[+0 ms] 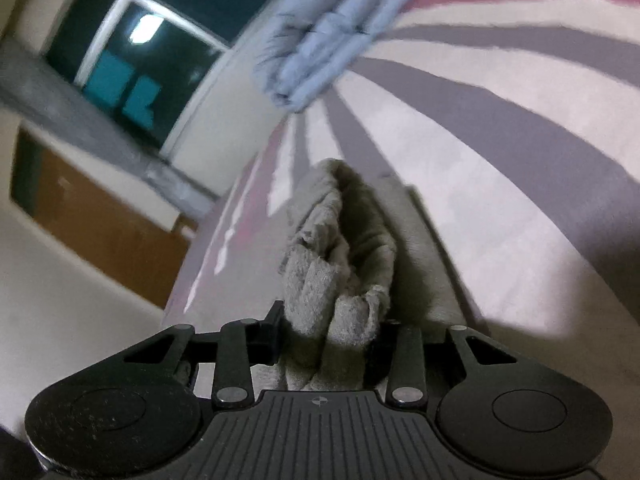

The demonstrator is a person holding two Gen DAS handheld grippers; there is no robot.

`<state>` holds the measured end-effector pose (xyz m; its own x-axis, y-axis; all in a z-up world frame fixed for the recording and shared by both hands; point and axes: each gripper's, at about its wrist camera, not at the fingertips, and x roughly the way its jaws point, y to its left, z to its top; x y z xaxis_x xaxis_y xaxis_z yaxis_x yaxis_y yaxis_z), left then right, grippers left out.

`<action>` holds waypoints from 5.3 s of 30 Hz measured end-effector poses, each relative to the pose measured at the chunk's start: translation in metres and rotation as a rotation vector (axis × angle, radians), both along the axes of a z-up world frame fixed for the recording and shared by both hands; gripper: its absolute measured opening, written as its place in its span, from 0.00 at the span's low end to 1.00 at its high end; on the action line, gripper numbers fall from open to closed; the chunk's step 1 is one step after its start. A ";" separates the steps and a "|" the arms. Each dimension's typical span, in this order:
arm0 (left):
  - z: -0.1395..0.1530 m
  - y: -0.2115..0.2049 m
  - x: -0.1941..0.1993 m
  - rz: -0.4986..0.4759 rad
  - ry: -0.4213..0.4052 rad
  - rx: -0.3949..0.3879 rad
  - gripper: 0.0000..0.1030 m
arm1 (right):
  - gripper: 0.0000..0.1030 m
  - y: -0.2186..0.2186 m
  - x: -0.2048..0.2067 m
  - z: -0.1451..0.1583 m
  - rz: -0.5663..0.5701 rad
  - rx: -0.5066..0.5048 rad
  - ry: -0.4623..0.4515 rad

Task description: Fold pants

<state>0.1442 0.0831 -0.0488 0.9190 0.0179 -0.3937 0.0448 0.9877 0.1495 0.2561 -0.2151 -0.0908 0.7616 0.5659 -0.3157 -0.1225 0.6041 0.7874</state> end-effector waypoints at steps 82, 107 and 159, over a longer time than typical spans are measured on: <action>-0.005 0.103 0.118 -0.226 0.337 -0.829 0.64 | 0.89 -0.046 0.031 -0.014 0.141 -0.048 0.107; -0.007 0.112 0.285 -0.319 0.276 -0.983 0.57 | 0.57 0.017 0.228 0.042 0.421 -0.078 -0.082; 0.067 -0.065 -0.169 0.002 -0.181 -0.257 0.94 | 1.00 0.042 -0.267 0.034 0.048 -0.690 -0.512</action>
